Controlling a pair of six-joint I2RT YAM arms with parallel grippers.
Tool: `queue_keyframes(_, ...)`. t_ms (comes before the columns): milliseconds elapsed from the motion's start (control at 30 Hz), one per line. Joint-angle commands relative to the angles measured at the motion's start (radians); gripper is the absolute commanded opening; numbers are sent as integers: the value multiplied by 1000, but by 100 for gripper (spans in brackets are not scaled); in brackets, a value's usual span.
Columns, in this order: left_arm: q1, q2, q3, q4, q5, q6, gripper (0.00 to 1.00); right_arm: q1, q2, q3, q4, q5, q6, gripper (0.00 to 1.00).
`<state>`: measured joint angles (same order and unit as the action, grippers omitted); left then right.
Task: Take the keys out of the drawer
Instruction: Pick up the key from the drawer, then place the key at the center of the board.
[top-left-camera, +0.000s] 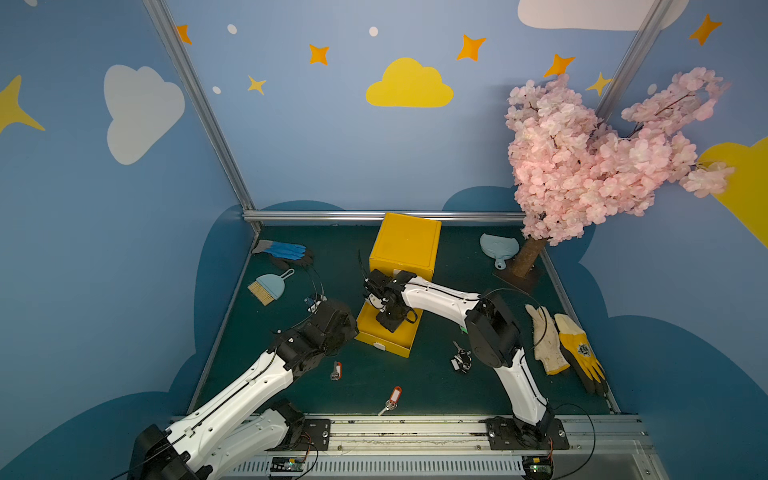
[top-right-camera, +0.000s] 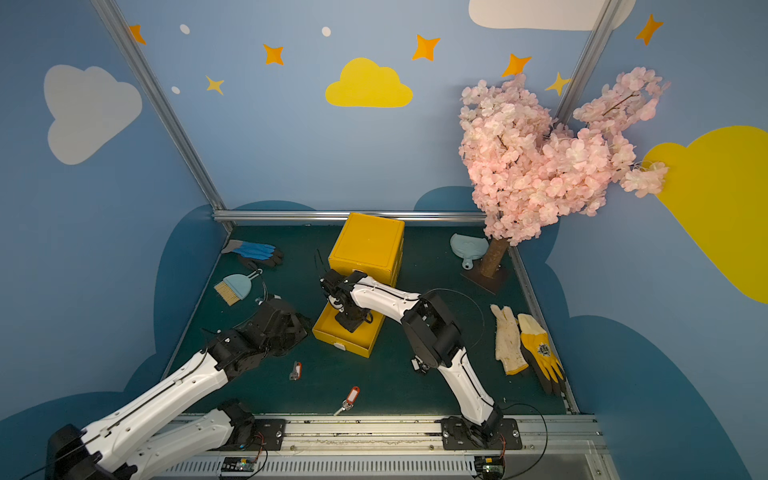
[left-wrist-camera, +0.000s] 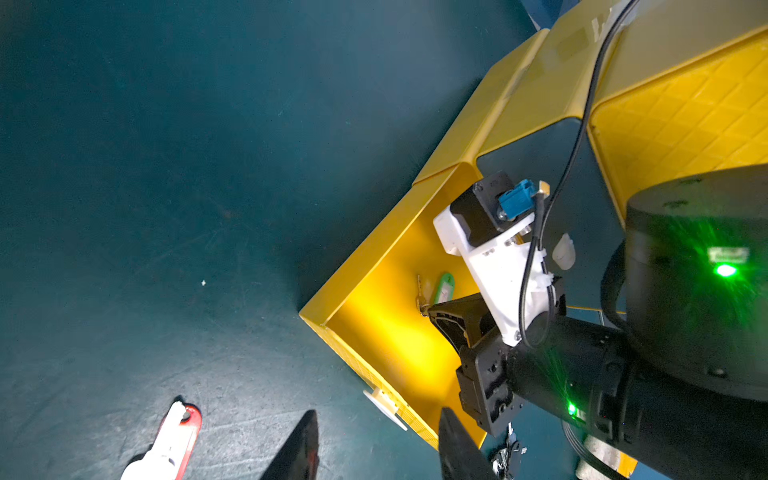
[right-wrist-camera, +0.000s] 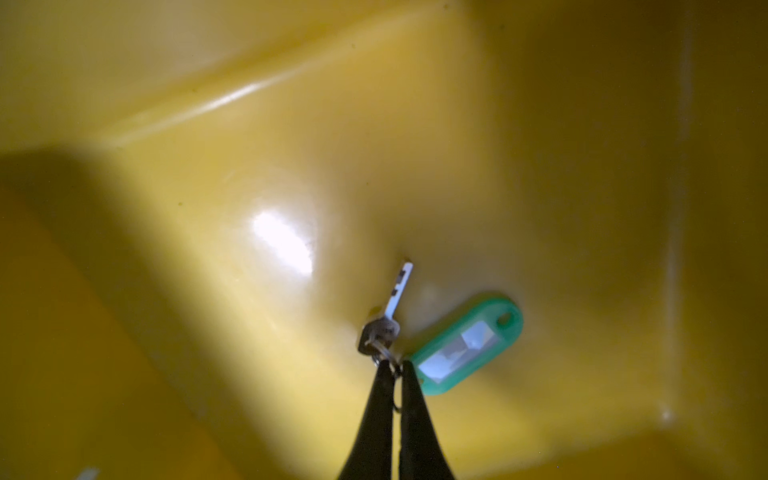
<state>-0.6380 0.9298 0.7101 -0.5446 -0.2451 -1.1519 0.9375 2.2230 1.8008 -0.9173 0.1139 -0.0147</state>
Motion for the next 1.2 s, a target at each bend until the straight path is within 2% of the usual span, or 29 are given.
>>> queue_keyframes(0, -2, -20, -15, -12, -18, 13, 48, 1, -67, 14, -47, 4, 8, 0)
queue_keyframes(300, -4, -42, -31, 13, -25, 8, 48, 13, -218, -35, -73, -54, 35, 0)
queue_keyframes(467, -17, 3, 1, 69, 4, 35, 48, 14, -355, -116, -75, -78, 80, 0)
queue_keyframes(700, -121, 126, 82, 187, -9, 89, 48, 9, -584, -284, -101, -73, 167, 0)
queue_keyframes(900, -212, 274, 211, 231, -6, 183, 48, 2, -795, -463, -143, 3, 258, 0)
queue_keyframes(1067, -246, 356, 264, 297, 34, 226, 48, -10, -962, -659, -135, 57, 325, 0)
queue_keyframes(1167, -259, 397, 291, 311, 72, 250, 48, -26, -1012, -755, -127, 90, 356, 0)
